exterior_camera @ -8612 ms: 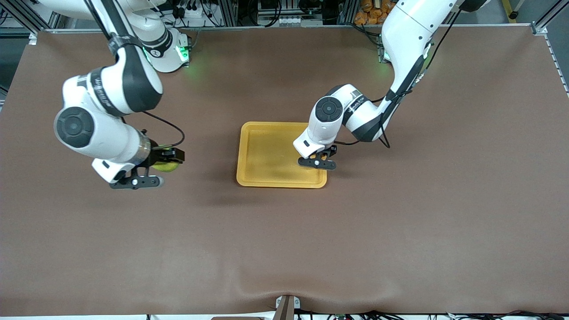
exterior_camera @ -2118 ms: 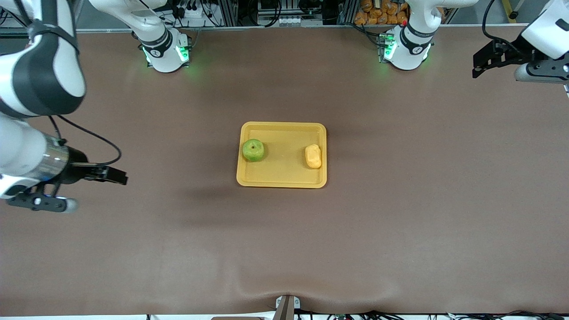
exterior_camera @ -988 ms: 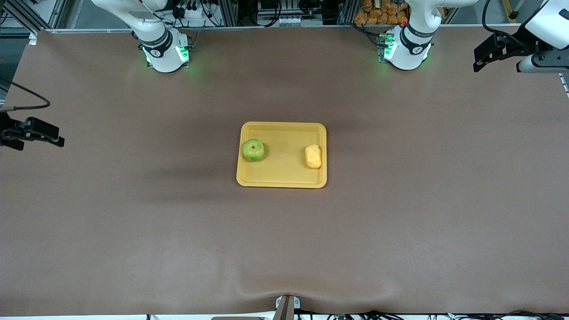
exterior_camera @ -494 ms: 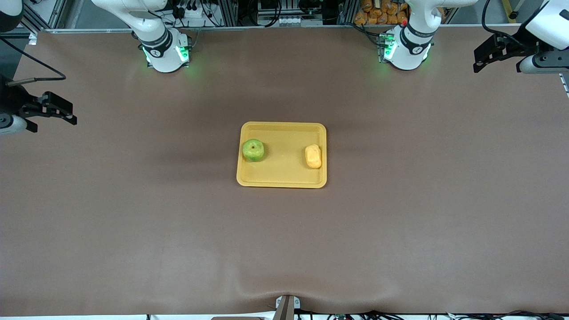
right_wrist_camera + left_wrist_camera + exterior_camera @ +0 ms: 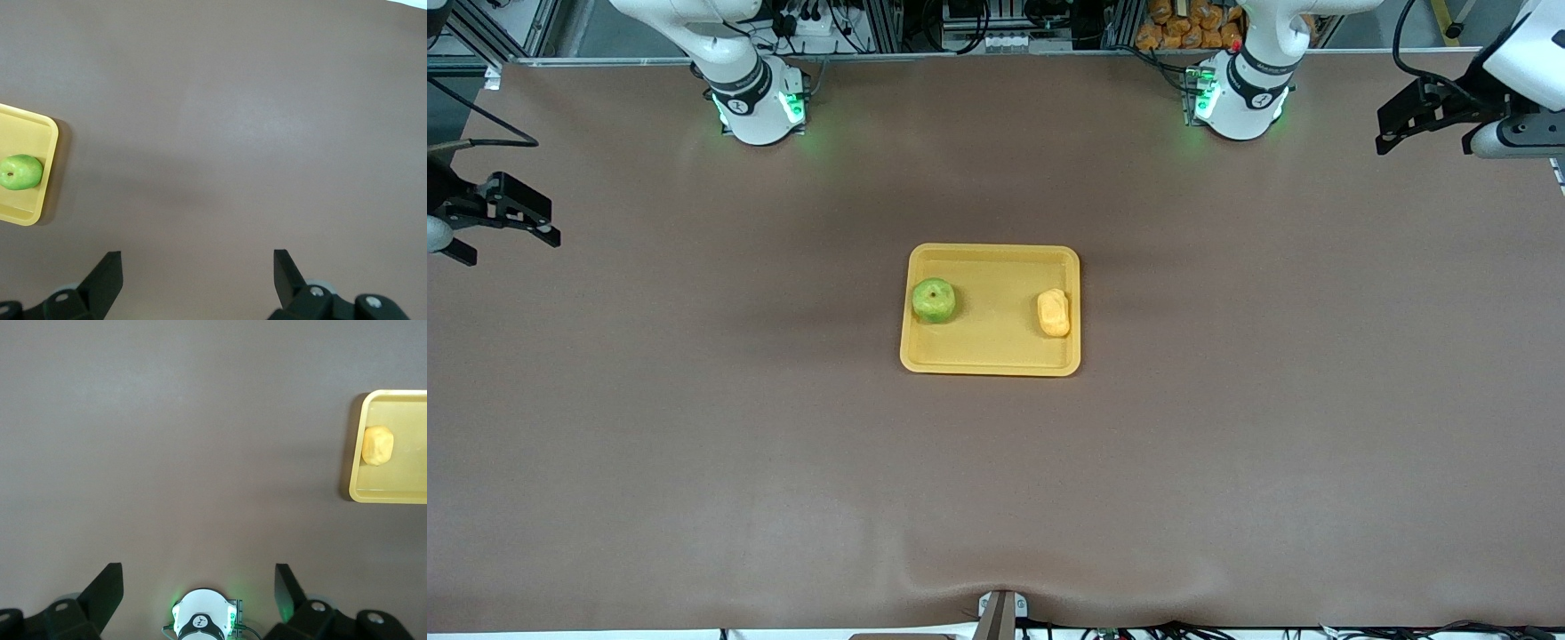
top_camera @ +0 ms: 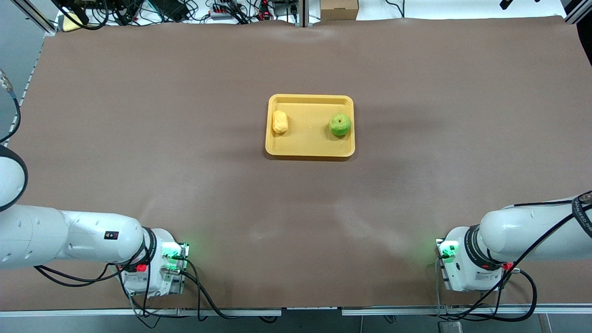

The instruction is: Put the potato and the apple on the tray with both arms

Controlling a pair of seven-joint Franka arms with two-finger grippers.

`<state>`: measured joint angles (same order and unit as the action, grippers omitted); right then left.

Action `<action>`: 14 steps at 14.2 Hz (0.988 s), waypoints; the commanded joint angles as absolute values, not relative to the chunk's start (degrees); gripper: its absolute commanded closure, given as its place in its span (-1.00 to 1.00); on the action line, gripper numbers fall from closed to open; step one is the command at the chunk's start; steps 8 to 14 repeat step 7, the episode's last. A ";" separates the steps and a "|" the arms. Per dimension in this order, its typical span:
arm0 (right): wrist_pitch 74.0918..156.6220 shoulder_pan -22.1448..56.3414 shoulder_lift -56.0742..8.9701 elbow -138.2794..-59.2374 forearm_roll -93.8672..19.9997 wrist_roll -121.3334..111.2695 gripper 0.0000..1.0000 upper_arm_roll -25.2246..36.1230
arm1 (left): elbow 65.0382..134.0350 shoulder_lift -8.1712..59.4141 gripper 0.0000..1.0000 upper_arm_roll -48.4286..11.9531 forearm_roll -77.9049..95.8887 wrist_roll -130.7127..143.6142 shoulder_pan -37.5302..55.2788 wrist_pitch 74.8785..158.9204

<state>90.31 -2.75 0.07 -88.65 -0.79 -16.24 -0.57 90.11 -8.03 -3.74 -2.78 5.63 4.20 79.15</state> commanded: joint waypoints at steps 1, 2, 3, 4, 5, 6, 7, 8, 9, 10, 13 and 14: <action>87.90 -3.08 0.97 -88.59 0.00 -13.47 -1.00 -1.32 | 87.89 -6.77 -1.00 -3.87 -2.55 6.06 3.87 78.75; 87.54 -2.99 0.97 -88.59 0.00 -9.79 -1.00 -1.32 | 87.89 -6.59 -1.00 -3.78 -2.55 6.06 3.87 78.75; 86.76 -2.99 0.97 -88.59 -0.17 -6.88 -1.00 -1.49 | 87.89 -6.59 -1.00 -3.78 -2.55 6.06 3.87 78.75; 86.14 -2.81 0.97 -88.59 -0.18 -5.38 -1.00 -1.49 | 87.89 -6.59 -1.00 -3.78 -2.55 6.06 3.87 78.75; 86.05 -2.81 1.05 -88.59 -0.18 -5.27 -1.00 -1.49 | 87.89 -6.59 -1.00 -3.78 -2.55 6.06 3.87 78.75; 86.04 -2.64 1.05 -88.59 -0.18 -5.27 -1.00 -1.58 | 87.89 -6.59 -1.00 -3.78 -2.55 5.98 3.87 78.75; 86.04 -2.55 1.14 -88.59 -0.18 -5.27 -1.00 -1.67 | 87.89 -6.59 -1.00 -3.78 -2.55 6.06 3.87 78.75; 86.04 -2.55 1.14 -88.59 -0.18 -5.27 -1.00 -1.67 | 87.89 -6.59 -1.00 -3.78 -2.55 6.06 3.87 78.75; 86.04 -2.55 1.14 -88.59 -0.18 -5.27 -1.00 -1.67 | 87.89 -6.59 -1.00 -3.78 -2.55 6.06 3.87 78.75; 86.04 -2.55 1.14 -88.59 -0.18 -5.27 -1.00 -1.67 | 87.89 -6.59 -1.00 -3.78 -2.55 6.06 3.87 78.75; 86.04 -2.55 1.14 -88.59 -0.18 -5.27 -1.00 -1.67 | 87.89 -6.59 -1.00 -3.78 -2.55 6.06 3.87 78.75; 86.04 -2.55 1.14 -88.59 -0.18 -5.27 -1.00 -1.67 | 87.89 -6.59 -1.00 -3.78 -2.55 6.06 3.87 78.75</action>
